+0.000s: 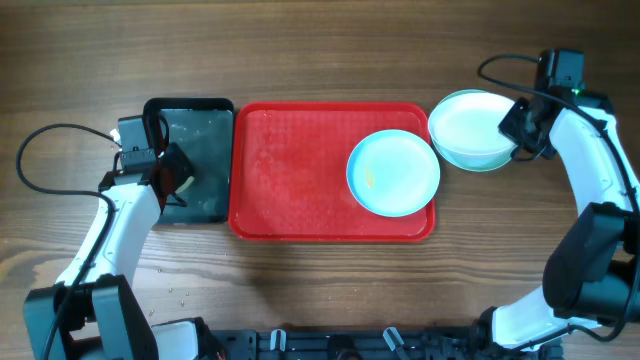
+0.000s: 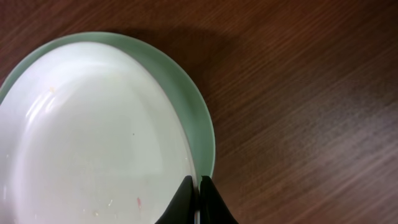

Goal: Clean dirty plates on tray and stack at the side
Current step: 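Carry the white plate right and lower it onto the blue plate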

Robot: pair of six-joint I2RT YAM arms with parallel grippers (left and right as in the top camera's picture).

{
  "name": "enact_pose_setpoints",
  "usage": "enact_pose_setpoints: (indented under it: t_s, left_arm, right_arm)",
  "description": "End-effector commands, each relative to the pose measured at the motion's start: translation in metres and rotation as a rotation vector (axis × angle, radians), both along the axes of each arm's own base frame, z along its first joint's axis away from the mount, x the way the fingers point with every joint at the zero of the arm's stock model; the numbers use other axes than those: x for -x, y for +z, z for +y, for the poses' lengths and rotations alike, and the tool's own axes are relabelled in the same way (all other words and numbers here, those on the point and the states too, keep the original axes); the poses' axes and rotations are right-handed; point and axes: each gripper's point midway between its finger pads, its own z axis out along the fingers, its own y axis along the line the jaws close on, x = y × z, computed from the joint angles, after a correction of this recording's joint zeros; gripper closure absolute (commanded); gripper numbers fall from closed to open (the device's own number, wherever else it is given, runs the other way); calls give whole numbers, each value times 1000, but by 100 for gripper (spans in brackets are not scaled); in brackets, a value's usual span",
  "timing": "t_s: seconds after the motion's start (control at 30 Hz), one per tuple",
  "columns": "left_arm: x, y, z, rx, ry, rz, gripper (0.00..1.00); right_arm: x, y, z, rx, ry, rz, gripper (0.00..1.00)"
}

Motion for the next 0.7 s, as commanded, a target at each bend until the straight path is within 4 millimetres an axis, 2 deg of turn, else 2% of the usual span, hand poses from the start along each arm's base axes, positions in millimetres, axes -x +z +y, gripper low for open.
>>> enact_pose_setpoints:
  t_s: [0.0,0.2,0.4,0.47,0.5,0.57,0.6,0.63,0.67]
  left_arm:
    - [-1,5,-3,26,-1,-26,96]
    - [-1,5,-3,25,-1,-26,96]
    - [-1,5,-3,25,-1,-26,96]
    - [-1,5,-3,25,-1,-26,96]
    - [-1,5,-3,25,-1,-26,96]
    - [-1,5,-3,25,-1,-26,96]
    - [-1,5,-3,25,-1,-26,96]
    - [-1,5,-3,25,-1,-26,96]
    - [-1,5,-3,25,-1,-25,96]
  right_arm:
    - [3,-11,-5,24,1,8,96]
    - [3,-13,-5,26,3,3,96]
    - [11,-33,-4,27,8,11,94]
    - [11,-33,-3,27,11,12,87]
    - [10,-33,-4,35,36,13,75]
    - [6,-28,-4,50,73,7,57]
    - [3,-21,-5,55,85,1,51]
    - [1,-12,-4,51,96,-13,50]
    - [-3,-2,3,23,131,-38,44]
